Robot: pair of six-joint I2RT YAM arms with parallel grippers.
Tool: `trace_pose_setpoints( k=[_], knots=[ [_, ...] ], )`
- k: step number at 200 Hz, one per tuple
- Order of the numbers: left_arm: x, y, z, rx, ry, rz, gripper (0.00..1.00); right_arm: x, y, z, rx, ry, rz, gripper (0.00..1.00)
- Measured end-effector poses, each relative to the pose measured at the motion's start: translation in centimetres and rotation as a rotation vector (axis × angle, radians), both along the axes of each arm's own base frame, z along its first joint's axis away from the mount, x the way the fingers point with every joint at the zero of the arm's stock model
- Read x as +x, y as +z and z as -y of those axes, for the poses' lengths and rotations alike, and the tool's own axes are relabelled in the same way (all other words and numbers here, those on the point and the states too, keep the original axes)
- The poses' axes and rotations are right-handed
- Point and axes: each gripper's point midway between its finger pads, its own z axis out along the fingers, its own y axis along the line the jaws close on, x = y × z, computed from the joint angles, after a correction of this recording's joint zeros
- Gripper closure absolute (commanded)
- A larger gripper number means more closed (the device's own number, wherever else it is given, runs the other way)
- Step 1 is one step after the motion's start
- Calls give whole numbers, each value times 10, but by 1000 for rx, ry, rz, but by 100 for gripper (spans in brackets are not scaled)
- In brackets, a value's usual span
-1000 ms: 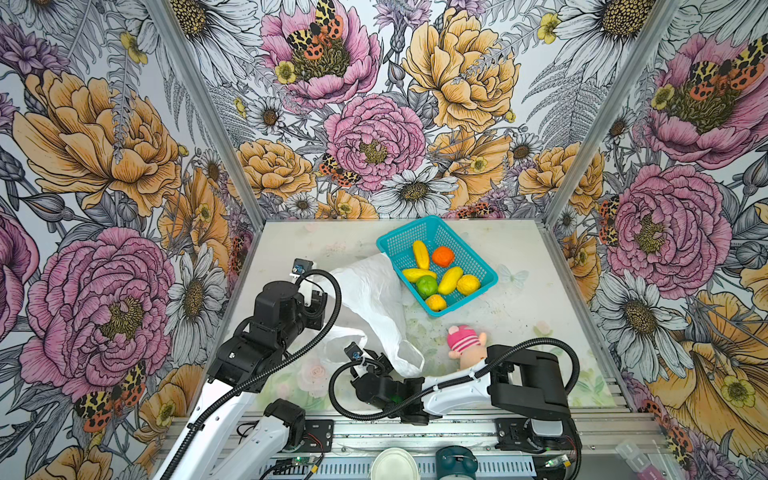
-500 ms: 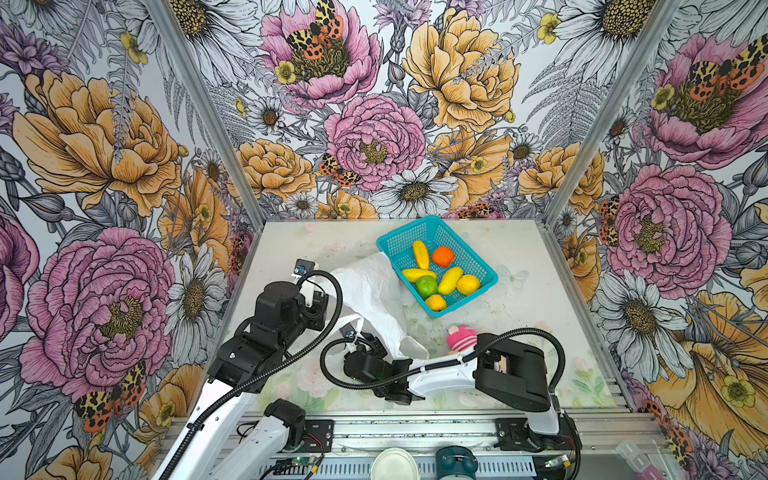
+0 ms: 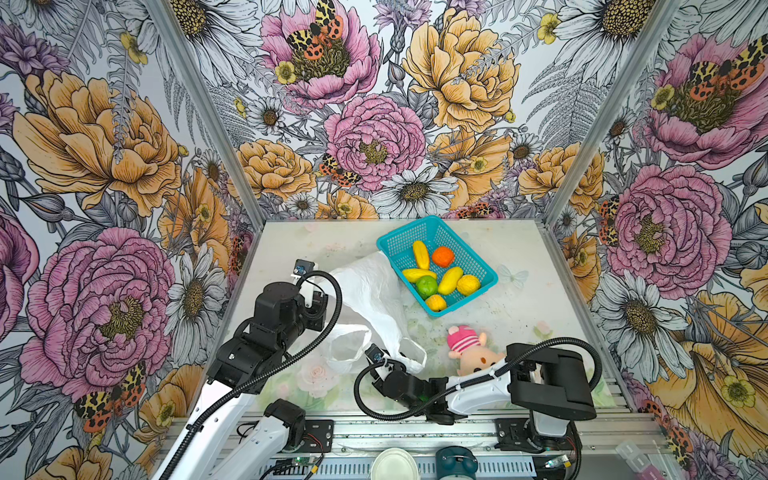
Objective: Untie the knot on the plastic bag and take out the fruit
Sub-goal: 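Reach the right gripper down to the pink fruit and grasp it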
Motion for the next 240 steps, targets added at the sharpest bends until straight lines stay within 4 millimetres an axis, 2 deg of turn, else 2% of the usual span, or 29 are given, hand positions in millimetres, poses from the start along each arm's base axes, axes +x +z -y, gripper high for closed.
trace_pose_setpoints(
  k=[24,40,63,98,119,154,185,221,240],
  knots=[
    [0,0,0,0,0,0,100,2,4,-1,29,-2,6,77],
    [0,0,0,0,0,0,100,3,3,2,36,-2,5,78],
    [0,0,0,0,0,0,100,5,0,5,40,-4,-1,85],
    [0,0,0,0,0,0,100,7,3,4,69,3,-6,82],
    [0,0,0,0,0,0,100,10,1,6,73,-5,-14,88],
    [0,0,0,0,0,0,100,29,-9,2,64,-56,-51,90],
    [0,0,0,0,0,0,100,40,-20,-1,58,-72,-98,89],
    [0,0,0,0,0,0,100,41,-26,-4,61,-59,-132,70],
    [0,0,0,0,0,0,100,39,-30,-2,66,-55,-143,69]
  ],
)
